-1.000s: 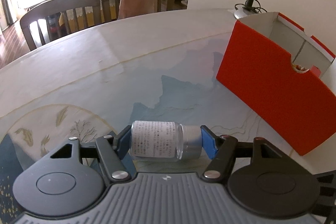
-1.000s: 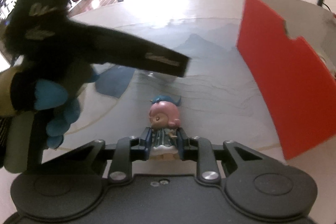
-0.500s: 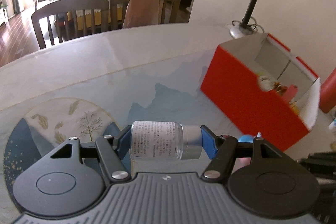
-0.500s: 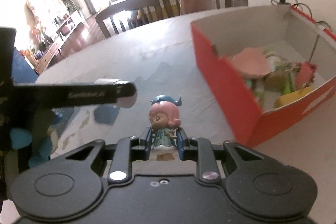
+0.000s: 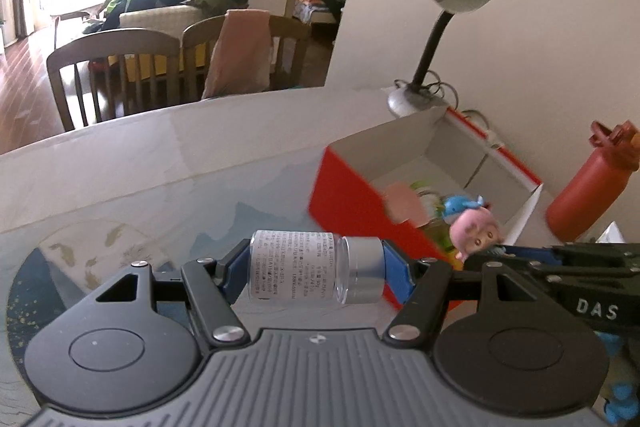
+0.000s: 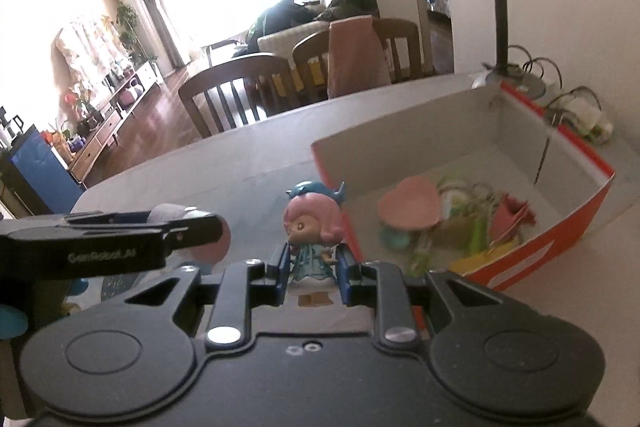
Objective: Organize rigid objects
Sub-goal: 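Carry the glass jar and doll with both tools over the red box, then lower glass jar and doll into the box and open both tools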
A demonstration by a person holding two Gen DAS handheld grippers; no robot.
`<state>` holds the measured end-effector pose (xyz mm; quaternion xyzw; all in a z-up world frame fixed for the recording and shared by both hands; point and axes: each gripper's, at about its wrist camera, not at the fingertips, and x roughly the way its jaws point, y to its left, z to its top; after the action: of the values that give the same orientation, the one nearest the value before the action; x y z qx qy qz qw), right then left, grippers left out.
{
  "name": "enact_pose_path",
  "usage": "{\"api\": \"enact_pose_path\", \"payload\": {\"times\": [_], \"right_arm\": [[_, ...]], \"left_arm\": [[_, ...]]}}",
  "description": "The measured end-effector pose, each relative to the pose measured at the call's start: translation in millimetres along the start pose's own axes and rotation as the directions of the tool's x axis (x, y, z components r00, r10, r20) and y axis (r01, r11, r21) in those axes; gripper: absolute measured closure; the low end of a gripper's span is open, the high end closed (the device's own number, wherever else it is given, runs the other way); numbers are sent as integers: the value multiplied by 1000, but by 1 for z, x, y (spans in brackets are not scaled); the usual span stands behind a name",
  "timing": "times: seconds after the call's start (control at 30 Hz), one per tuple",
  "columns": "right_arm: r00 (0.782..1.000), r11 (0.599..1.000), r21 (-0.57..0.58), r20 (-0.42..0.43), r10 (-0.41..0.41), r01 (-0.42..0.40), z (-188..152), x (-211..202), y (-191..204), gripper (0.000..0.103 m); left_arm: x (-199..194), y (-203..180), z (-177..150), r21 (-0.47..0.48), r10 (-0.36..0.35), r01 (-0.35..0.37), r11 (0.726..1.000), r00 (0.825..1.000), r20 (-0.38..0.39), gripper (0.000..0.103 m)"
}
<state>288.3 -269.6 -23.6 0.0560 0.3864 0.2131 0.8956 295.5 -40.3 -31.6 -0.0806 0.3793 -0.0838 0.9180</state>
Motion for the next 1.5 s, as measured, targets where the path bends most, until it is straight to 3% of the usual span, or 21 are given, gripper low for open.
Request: {"api": "enact_pose_path", "payload": {"times": [0.33, 0.57, 0.8, 1.1, 1.5], "right_arm": [[1000, 1000, -9, 29, -13, 13, 30, -6, -57, 80], [999, 999, 15, 35, -31, 31, 51, -1, -109, 80], [999, 999, 34, -12, -40, 40, 65, 26, -152, 80], [995, 998, 33, -87, -55, 58, 69, 76, -184, 80], [980, 999, -36, -196, -45, 39, 63, 124, -188, 80]], "left_arm": [[20, -58, 19, 31, -33, 33, 999, 999, 0, 35], [51, -97, 24, 60, -46, 49, 997, 998, -43, 35], [89, -127, 29, 78, -33, 41, 996, 994, -103, 35], [146, -156, 32, 143, 34, -6, 990, 980, -196, 35], [193, -165, 34, 167, 104, -59, 984, 956, -275, 35]]}}
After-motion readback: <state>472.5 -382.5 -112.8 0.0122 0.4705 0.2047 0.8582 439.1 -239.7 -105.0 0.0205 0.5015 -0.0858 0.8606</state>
